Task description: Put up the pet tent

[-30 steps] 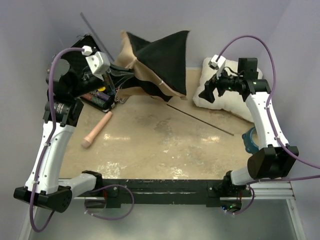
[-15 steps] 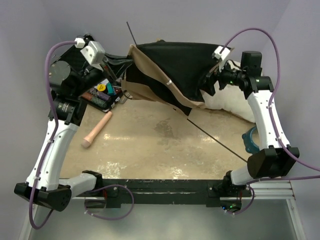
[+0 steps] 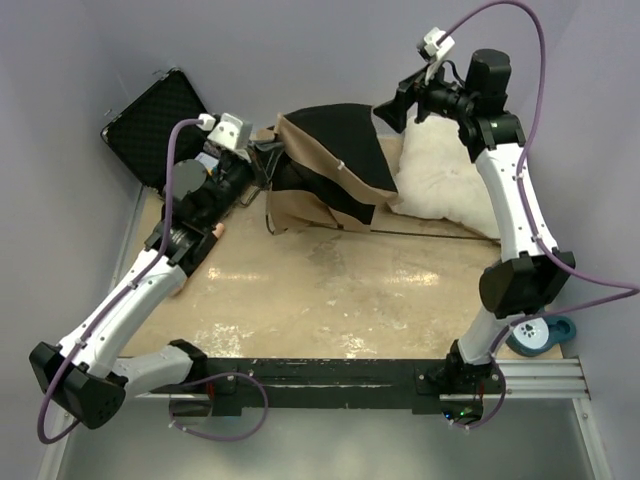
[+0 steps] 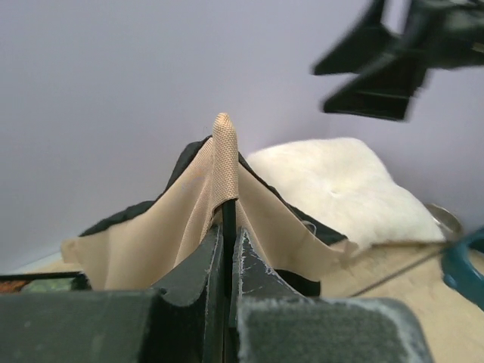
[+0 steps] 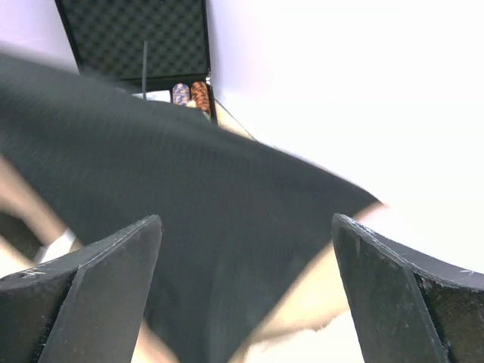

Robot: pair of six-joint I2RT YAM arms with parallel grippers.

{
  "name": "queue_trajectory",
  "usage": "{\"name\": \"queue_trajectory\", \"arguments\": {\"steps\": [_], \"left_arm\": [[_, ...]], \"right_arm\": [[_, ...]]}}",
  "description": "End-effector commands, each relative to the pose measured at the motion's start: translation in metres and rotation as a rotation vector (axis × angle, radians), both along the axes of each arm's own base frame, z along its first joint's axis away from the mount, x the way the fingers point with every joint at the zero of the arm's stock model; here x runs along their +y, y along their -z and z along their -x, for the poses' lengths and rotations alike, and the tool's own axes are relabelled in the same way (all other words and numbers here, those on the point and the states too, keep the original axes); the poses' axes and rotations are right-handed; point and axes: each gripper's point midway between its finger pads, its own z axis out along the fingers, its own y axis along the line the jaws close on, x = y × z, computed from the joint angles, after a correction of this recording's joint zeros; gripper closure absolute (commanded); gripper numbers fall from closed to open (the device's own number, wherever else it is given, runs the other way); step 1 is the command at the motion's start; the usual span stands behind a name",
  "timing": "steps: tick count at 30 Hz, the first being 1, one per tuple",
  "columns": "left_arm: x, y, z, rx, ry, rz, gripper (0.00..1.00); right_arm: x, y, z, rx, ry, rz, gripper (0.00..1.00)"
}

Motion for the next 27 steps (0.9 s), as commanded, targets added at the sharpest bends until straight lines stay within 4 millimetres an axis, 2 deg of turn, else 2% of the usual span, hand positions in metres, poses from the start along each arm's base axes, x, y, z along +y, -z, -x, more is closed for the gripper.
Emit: {"name": "queue_trajectory", "arguments": {"steps": [1, 3, 5, 10, 13, 15, 16, 17, 18, 19, 20, 21, 22, 23, 25, 26, 27], "left_arm": [[0.059, -0.095, -0.019, -0.224, -0.321, 0.284, 1.00], [0.064, -0.114, -0.024, -0.235, -0.353, 0.344, 1.00], [0.063, -0.133, -0.031, -0.248, -0.362, 0.399, 1.00], [0.030, -0.140, -0.052, -0.249, -0.353, 0.458, 1.00], [0.025, -0.158, -0.059, -0.296, -0.401, 0.520, 1.00], [0.007, -0.160, -0.068, -0.260, -0.397, 0.529, 1.00], [-0.007, -0.158, -0.067, -0.236, -0.363, 0.523, 1.00], [-0.029, -0.151, -0.062, -0.212, -0.288, 0.492, 1.00], [-0.053, -0.141, -0.052, -0.193, -0.188, 0.458, 1.00], [-0.082, -0.132, -0.033, -0.192, -0.033, 0.403, 0.95], [-0.114, -0.115, -0.007, -0.202, 0.138, 0.328, 0.85], [-0.140, -0.093, 0.019, -0.207, 0.281, 0.242, 0.74], [-0.165, -0.066, 0.051, -0.202, 0.469, 0.132, 0.47], [-0.179, -0.050, 0.082, -0.206, 0.660, 0.057, 0.32], [-0.171, -0.039, 0.119, -0.273, 0.834, -0.062, 0.08], [-0.163, -0.041, 0.125, -0.300, 0.844, -0.086, 0.02], [-0.149, -0.048, 0.123, -0.317, 0.830, -0.092, 0.00]], "right_arm": [[-0.007, -0.036, 0.036, -0.099, 0.008, 0.008, 0.02], [-0.012, -0.033, 0.045, -0.117, 0.031, 0.020, 0.01], [-0.016, -0.038, 0.052, -0.138, 0.055, 0.013, 0.01], [-0.022, -0.059, 0.048, -0.171, 0.107, -0.015, 0.02], [-0.026, -0.077, 0.046, -0.196, 0.140, -0.042, 0.01], [-0.030, -0.091, 0.049, -0.227, 0.162, -0.059, 0.02], [-0.031, -0.099, 0.052, -0.247, 0.172, -0.064, 0.01], [-0.034, -0.105, 0.053, -0.265, 0.187, -0.068, 0.01], [-0.038, -0.114, 0.055, -0.288, 0.207, -0.071, 0.02], [-0.042, -0.121, 0.055, -0.306, 0.233, -0.076, 0.01], [-0.048, -0.128, 0.056, -0.325, 0.260, -0.081, 0.02], [-0.053, -0.135, 0.057, -0.341, 0.289, -0.084, 0.01], [-0.056, -0.139, 0.057, -0.353, 0.304, -0.086, 0.01], [-0.058, -0.140, 0.057, -0.362, 0.315, -0.080, 0.01], [-0.063, -0.137, 0.055, -0.357, 0.347, -0.068, 0.01], [-0.067, -0.130, 0.050, -0.340, 0.365, -0.056, 0.01], [-0.069, -0.126, 0.048, -0.328, 0.376, -0.050, 0.01]]}}
